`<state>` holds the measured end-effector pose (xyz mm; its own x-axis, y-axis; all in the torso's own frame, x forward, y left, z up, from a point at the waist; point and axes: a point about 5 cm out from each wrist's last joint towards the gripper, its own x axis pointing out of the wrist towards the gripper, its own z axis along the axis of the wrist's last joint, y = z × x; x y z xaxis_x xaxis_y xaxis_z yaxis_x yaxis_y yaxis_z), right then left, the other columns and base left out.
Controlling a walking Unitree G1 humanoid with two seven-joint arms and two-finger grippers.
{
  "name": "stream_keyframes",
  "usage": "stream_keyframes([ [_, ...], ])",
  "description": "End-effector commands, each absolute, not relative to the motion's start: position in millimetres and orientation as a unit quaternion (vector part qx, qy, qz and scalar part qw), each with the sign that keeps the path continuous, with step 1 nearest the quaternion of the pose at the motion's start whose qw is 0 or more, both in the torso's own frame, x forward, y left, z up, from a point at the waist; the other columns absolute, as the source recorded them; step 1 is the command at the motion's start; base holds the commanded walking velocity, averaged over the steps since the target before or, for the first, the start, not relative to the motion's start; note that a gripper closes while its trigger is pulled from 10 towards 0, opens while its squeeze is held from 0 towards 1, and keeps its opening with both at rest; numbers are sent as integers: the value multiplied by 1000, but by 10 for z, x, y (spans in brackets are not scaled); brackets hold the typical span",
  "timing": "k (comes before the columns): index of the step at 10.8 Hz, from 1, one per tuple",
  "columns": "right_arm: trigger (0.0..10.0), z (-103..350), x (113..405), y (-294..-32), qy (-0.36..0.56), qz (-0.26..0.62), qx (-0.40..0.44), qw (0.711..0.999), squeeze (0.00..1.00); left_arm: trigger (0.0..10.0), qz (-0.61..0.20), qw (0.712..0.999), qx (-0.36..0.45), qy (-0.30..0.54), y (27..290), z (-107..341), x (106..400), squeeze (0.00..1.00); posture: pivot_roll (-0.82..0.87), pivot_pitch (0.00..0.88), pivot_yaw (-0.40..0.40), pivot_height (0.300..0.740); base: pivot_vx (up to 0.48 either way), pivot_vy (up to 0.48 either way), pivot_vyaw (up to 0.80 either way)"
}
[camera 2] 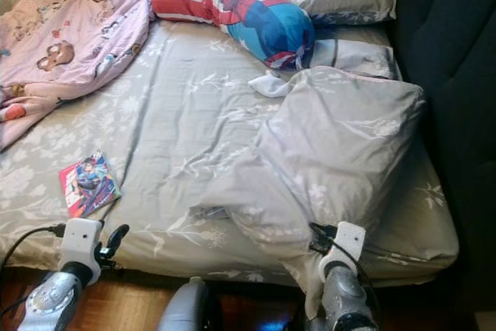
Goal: Clean up the room
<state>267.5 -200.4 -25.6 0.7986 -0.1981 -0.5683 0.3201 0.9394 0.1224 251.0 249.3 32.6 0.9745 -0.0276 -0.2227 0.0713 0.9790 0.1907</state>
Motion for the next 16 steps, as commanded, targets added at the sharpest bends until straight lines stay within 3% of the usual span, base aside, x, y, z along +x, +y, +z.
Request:
stream_keyframes([
  [1, 10000, -273, 2567, -2312, 297, -197, 68, 932, 0, 10000, -19, 986, 100, 132, 2517, 236, 2448, 0, 216, 219, 93, 649, 0, 0, 0],
  [6, 10000, 373, 2698, -3327, 204, -324, -56, 922, 0, 10000, -16, 988, 91, 125, 2453, 237, 2557, 0, 178, 199, 77, 649, 0, 0, 0],
  [8, 10000, 703, 2539, -3864, 176, -390, -104, 898, 0, 10000, -12, 988, 88, 127, 2461, 220, 2557, 0, 158, 194, 77, 649, 0, 0, 0],
  [11, 10000, 1061, 2253, -4375, 154, -467, -148, 858, 0, 10000, -8, 989, 83, 125, 2448, 224, 2606, 0, 141, 186, 76, 649, 0, 0, 0],
  [13, 10000, 1246, 2211, -4508, 138, -477, -175, 850, 0, 10000, -10, 989, 82, 124, 2433, 221, 2626, 0, 128, 185, 73, 649, 0, 0, 0],
  [16, 10000, 1127, 2249, -4412, 142, -469, -155, 858, 0, 10000, -8, 989, 78, 125, 2419, 197, 2612, 0, 133, 187, 67, 649, 0, 0, 0],
])
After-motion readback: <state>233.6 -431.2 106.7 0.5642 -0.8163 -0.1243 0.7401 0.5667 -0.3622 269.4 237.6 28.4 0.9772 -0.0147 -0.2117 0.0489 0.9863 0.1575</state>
